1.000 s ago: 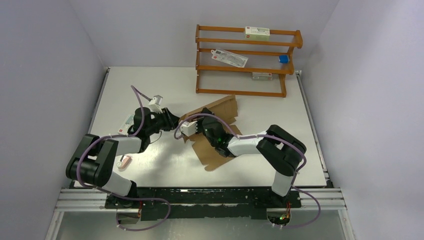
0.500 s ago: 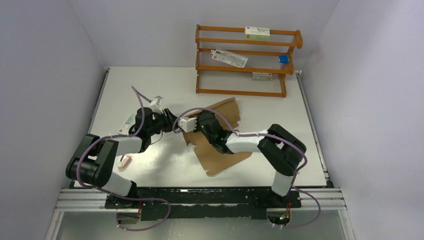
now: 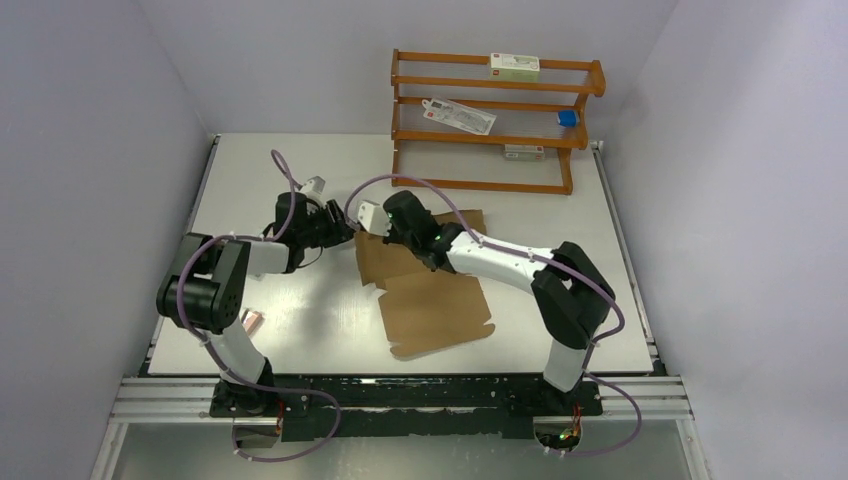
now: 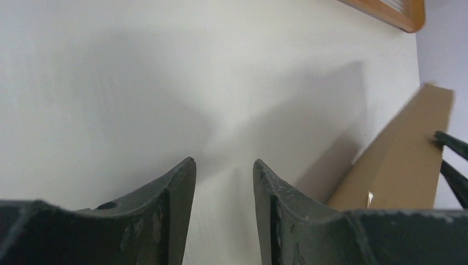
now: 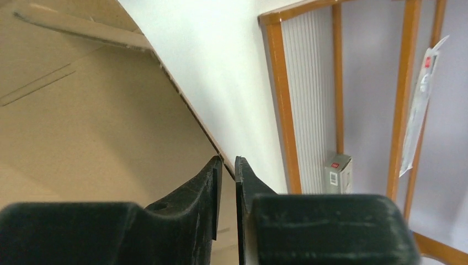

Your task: Fold the paper box

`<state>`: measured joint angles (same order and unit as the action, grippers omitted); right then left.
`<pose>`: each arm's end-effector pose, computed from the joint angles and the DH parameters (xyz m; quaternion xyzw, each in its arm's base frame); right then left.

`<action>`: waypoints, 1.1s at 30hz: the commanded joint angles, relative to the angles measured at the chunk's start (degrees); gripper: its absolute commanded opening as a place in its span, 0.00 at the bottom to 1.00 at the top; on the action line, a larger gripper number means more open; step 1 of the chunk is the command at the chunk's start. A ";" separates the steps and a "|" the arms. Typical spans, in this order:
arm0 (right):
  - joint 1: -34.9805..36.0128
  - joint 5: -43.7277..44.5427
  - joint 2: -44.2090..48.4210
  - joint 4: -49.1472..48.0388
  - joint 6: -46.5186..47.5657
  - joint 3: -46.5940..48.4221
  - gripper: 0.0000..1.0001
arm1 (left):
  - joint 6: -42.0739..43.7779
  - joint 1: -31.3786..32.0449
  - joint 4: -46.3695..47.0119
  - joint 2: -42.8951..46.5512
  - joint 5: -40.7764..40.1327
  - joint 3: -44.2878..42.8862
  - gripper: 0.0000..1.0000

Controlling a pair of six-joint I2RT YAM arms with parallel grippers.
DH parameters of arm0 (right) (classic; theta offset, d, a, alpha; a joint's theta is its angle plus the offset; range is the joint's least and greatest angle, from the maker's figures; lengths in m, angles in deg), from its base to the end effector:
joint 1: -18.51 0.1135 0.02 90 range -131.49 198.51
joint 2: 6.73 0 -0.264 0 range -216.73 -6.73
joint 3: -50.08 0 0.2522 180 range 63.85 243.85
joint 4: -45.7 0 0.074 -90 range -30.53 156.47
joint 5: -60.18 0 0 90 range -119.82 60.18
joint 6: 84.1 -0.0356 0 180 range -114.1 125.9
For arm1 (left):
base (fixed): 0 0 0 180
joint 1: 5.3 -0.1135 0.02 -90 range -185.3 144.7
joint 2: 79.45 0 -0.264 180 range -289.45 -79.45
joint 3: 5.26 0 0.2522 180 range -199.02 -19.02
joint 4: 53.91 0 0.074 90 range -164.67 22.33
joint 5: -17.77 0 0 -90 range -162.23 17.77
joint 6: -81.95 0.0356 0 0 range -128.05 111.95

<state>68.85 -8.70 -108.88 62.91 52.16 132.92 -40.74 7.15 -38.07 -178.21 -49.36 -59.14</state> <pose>0.2650 0.2995 0.2244 -0.6006 0.6456 -0.1478 0.4479 0.3215 -0.0851 0.1446 -0.0494 0.8492 -0.3486 0.3935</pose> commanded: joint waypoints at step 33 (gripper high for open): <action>-25.61 -43.35 -15.60 30.63 0.89 20.32 0.96 | 2.43 -1.39 -7.87 4.95 8.22 0.29 0.63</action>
<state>44.55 -45.46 -123.66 89.77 50.28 150.87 -39.34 5.40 -44.95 -172.55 -42.87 -56.85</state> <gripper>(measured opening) 0.983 0.624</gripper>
